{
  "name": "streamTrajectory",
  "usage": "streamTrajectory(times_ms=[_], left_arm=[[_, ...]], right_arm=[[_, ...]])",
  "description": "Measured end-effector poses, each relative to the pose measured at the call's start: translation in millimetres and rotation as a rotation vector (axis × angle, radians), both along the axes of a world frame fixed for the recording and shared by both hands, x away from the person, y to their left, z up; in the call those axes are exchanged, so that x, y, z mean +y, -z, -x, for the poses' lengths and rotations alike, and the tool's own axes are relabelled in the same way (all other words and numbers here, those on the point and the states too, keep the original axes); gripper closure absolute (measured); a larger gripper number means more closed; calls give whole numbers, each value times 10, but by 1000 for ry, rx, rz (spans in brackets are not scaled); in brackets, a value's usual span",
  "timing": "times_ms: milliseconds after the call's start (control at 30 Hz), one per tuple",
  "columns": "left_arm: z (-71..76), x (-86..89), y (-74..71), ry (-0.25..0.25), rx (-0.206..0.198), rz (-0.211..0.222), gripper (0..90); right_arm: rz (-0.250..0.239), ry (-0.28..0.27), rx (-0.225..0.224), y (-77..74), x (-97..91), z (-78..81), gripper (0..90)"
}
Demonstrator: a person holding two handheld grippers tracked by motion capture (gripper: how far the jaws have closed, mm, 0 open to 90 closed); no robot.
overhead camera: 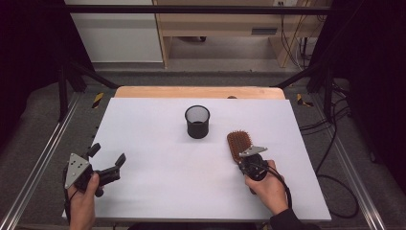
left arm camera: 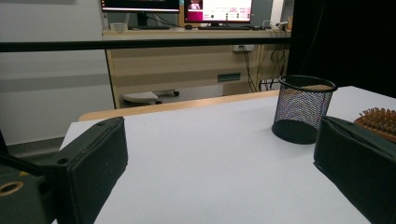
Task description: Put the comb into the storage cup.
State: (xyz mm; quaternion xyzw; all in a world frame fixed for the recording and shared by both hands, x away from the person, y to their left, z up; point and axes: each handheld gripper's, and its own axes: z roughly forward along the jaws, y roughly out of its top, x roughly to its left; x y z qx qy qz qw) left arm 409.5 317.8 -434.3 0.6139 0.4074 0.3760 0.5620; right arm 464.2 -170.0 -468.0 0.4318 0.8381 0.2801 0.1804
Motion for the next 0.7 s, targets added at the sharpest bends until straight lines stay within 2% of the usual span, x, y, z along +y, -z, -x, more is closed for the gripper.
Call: streamTrajectory(times_ms=[267,700], left_arm=[[15,19,4,-15,3,7,32],[14,35,8,-20,8,17,31]], right_arm=[[-21,3,-21,-12,-122,32,900],[-16,0,-34,5,-217,44,900]])
